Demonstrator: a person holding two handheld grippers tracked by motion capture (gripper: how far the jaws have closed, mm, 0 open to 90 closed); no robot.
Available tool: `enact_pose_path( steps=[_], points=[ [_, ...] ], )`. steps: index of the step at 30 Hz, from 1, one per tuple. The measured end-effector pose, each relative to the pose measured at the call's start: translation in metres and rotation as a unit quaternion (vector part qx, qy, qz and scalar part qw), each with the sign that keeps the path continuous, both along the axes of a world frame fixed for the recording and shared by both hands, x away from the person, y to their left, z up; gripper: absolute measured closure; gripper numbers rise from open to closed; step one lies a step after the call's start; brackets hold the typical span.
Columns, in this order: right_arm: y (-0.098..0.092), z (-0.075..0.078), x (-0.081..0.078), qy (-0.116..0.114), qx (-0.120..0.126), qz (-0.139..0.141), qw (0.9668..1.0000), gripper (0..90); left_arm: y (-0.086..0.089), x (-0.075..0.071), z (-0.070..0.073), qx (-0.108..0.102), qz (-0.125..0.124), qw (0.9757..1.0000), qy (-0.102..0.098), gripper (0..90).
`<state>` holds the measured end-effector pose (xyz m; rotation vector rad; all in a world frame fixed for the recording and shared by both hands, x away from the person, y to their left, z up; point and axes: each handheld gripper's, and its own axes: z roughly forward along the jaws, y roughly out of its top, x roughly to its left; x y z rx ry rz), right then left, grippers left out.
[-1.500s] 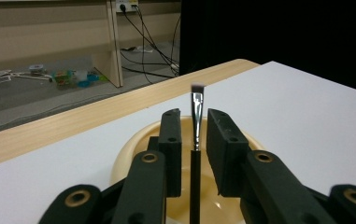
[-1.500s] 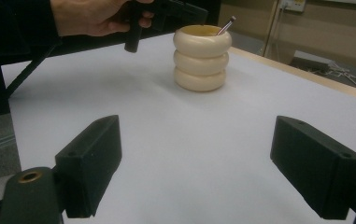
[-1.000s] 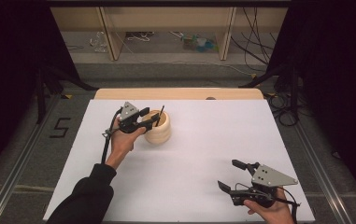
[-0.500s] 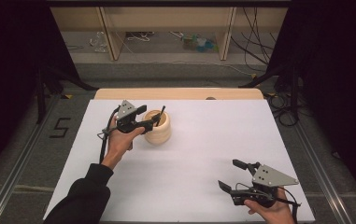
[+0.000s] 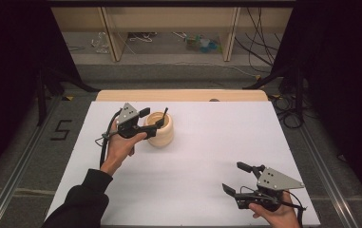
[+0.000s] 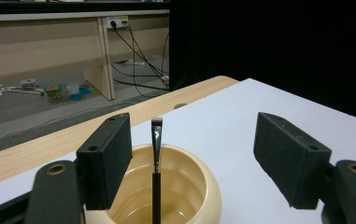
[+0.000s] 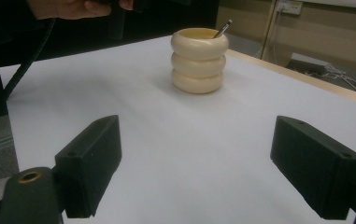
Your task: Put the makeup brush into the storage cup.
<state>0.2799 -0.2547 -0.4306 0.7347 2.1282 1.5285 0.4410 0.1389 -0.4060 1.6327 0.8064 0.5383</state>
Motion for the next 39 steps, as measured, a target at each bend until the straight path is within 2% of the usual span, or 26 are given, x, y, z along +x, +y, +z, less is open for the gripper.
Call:
enact_pose_path(
  steps=[8, 18, 23, 24, 26, 31, 35, 37, 39],
  points=[
    [0.000, 0.000, 0.000, 0.001, 0.001, 0.005, 1.0000, 17.4, -0.004, -0.009, 0.001, 0.002, -0.008, 0.9999, -0.008, 27.2],
    [0.000, 0.000, 0.000, -0.001, 0.001, 0.007, 1.0000, 17.3, -0.010, -0.023, -0.002, -0.003, -0.027, 0.9996, -0.003, 25.3],
    [0.000, 0.000, 0.000, 0.002, 0.002, 0.005, 1.0000, 17.3, -0.013, -0.030, 0.000, -0.001, -0.033, 0.9994, -0.012, 25.0],
    [-0.001, 0.001, -0.001, 0.005, -0.005, 0.001, 1.0000, 17.3, -0.013, -0.032, 0.000, -0.002, -0.032, 0.9994, -0.012, 25.0],
    [0.000, 0.000, 0.000, 0.002, 0.003, 0.007, 1.0000, 17.3, -0.014, -0.035, 0.001, -0.002, -0.037, 0.9992, -0.013, 25.0],
    [0.000, 0.000, 0.000, 0.002, 0.003, 0.007, 1.0000, 17.3, -0.016, -0.043, 0.000, -0.004, -0.044, 0.9988, -0.019, 25.1],
    [0.000, 0.000, 0.000, 0.000, -0.002, 0.005, 1.0000, 17.3, -0.015, -0.049, -0.002, 0.001, -0.049, 0.9987, -0.017, 25.2],
    [0.000, 0.000, -0.001, 0.003, -0.002, 0.005, 1.0000, 17.3, -0.017, -0.052, -0.003, -0.018, -0.051, 0.9985, -0.005, 25.2],
    [0.000, 0.000, -0.001, 0.005, -0.006, 0.003, 1.0000, 17.3, -0.018, -0.055, -0.004, -0.009, -0.052, 0.9985, -0.009, 25.2]
  ],
)
